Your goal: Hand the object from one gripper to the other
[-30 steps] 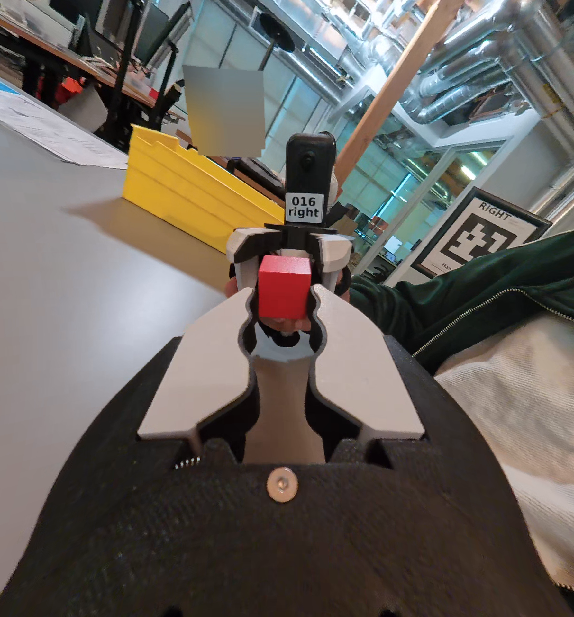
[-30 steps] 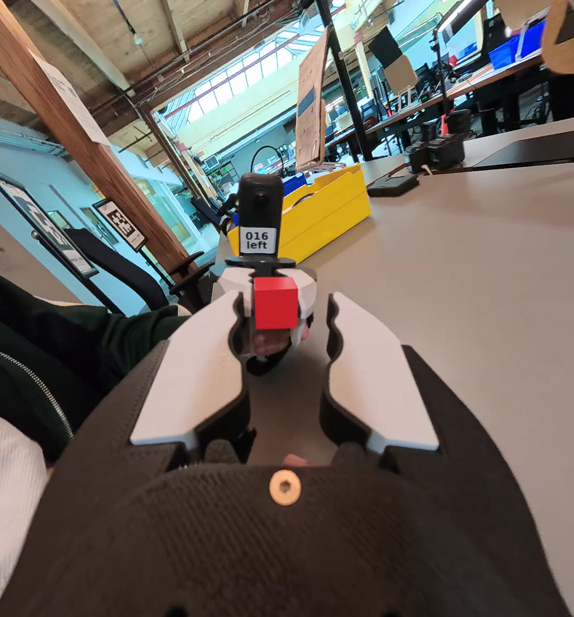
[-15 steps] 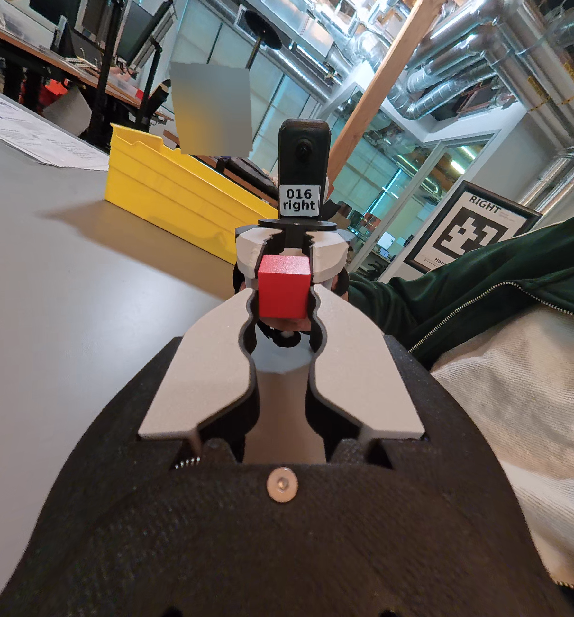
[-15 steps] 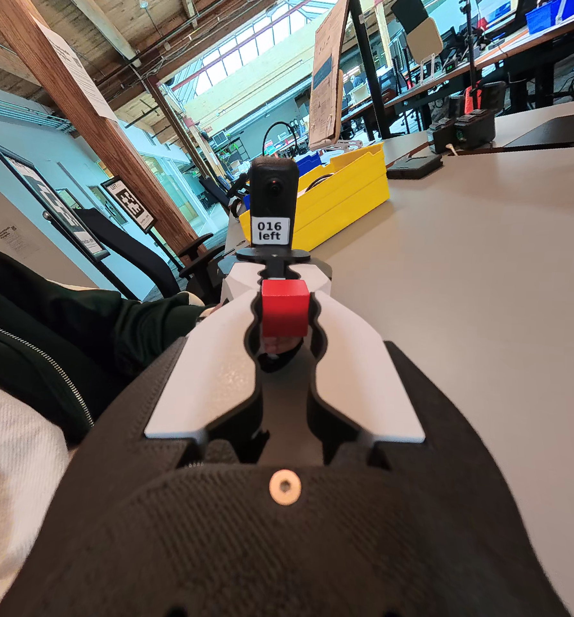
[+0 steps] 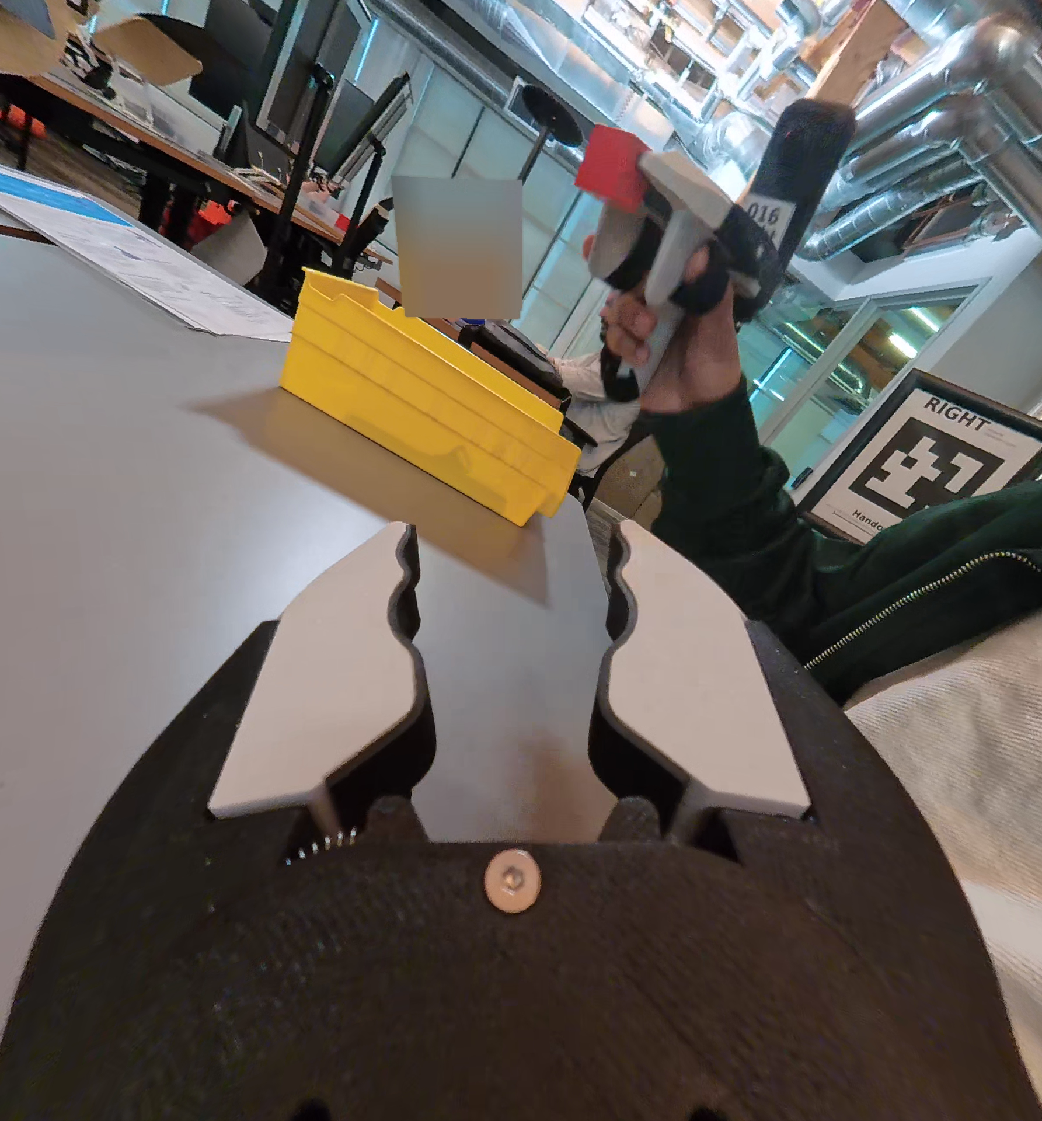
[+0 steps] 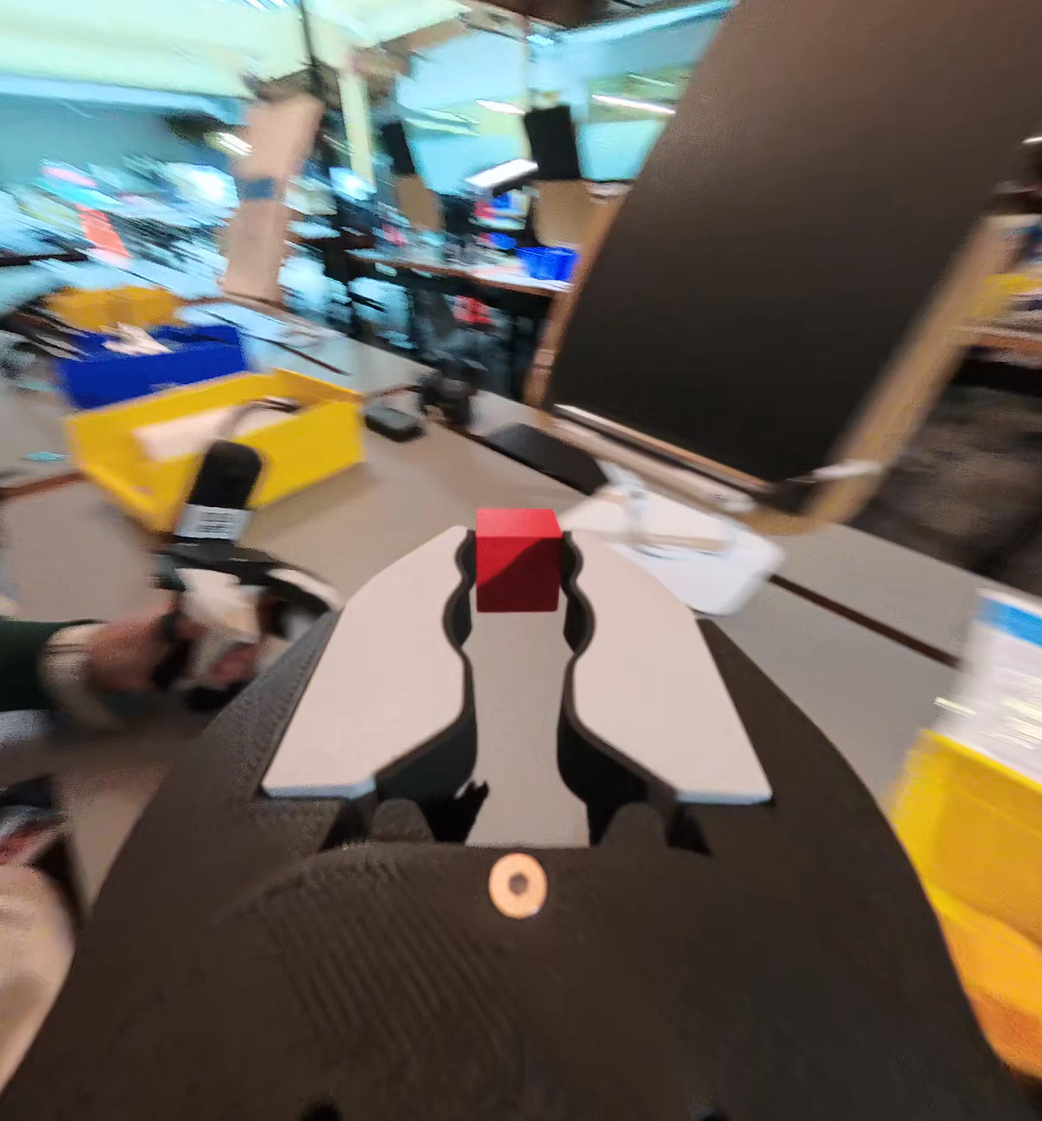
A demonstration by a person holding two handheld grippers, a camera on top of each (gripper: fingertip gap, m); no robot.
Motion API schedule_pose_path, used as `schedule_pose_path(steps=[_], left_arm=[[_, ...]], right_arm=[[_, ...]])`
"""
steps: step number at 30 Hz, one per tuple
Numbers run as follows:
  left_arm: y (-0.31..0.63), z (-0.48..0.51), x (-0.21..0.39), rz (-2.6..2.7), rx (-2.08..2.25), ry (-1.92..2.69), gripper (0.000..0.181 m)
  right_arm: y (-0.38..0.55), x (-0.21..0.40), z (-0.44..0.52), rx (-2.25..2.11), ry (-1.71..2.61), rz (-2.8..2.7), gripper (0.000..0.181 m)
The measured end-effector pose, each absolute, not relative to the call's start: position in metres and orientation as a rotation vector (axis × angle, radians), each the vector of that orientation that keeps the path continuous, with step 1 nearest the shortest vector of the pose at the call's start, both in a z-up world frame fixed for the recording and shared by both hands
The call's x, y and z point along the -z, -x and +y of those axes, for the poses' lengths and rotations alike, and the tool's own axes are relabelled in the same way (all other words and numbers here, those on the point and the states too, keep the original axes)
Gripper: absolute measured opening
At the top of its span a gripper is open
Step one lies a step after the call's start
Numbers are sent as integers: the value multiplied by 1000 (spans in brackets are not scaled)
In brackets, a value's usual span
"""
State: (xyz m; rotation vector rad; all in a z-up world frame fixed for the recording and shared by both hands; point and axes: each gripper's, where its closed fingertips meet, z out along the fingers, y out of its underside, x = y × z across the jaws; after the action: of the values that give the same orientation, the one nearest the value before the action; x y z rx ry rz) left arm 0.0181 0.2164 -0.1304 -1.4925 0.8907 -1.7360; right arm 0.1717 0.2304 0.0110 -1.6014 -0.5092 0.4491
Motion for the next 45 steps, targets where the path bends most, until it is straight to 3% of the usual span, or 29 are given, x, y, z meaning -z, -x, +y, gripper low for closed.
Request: schedule_pose_path(steps=[3,8,14,23,34,40,45], left_arm=[[-20,215,132,901,1739,1499,60],[-21,214,133,899,1740,1505,60],[-24,213,135,904,1744,1516,59],[-24,213,137,912,1741,1525,59],[-23,214,137,901,1750,1525,58],[-24,214,138,907,1739,1533,58],[-18,233,138,851,1517,1568,66]], right_arm=[[-267,-10,227,-119,1772,-376,27],[-372,90,187,33,2377,-146,27],[-404,175,142,94,2857,-63,27],[-401,224,121,45,3093,-80,27],[-406,216,124,117,3072,-84,30],[-376,141,167,178,2710,-204,29],[-260,55,214,18,2106,-589,21]])
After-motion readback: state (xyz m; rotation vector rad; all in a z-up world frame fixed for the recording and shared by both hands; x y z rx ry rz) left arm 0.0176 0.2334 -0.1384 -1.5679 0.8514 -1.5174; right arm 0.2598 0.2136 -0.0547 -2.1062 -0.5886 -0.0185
